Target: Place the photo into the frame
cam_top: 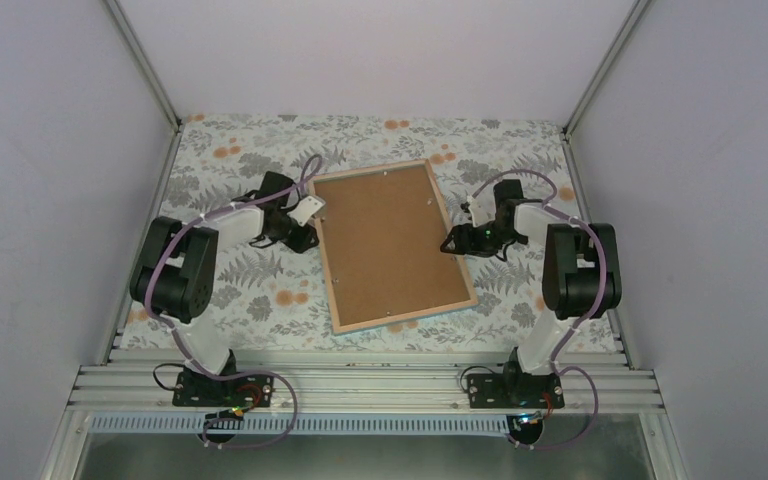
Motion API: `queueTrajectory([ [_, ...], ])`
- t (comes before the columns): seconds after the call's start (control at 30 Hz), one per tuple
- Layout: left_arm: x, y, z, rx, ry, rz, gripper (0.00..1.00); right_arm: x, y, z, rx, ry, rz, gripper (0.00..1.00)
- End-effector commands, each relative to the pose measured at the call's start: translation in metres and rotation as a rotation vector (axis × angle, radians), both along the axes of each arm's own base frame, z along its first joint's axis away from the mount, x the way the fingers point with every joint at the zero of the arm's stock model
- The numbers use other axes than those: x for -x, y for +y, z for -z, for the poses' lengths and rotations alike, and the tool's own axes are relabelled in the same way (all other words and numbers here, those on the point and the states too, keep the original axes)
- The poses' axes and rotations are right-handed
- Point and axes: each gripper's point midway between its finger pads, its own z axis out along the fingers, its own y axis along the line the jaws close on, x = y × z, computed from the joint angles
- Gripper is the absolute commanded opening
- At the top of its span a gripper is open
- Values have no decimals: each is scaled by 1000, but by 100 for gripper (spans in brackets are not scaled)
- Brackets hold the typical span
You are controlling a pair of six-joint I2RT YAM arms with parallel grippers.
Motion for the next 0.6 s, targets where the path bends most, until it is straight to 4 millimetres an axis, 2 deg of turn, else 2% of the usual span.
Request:
queueTrajectory([
  [0.0, -34, -5, 0, 41, -23, -27, 30, 8, 17, -1, -124, 62, -17, 67],
  [0.07, -54, -2, -2, 17, -44, -46, 30, 5, 17, -1, -120, 62, -21, 67],
  [0.13, -71, 6, -13, -4, -84, -78, 33, 1, 12, -7, -84, 37, -25, 66],
  [0.27, -86, 8, -35, -9, -147, -108, 44, -16, 4, -48, -31, -162, -7, 64],
  [0.33, -91, 4, -36, -9, -163, -105, 49, -31, 0, -64, 35, -302, -11, 62],
  [0.43, -98, -4, -27, -38, -157, -82, 50, -38, 13, -76, 53, -381, -58, 61],
  [0.57, -110, -13, -18, -81, -157, -70, 50, -30, 49, -78, -23, -355, -152, 56],
])
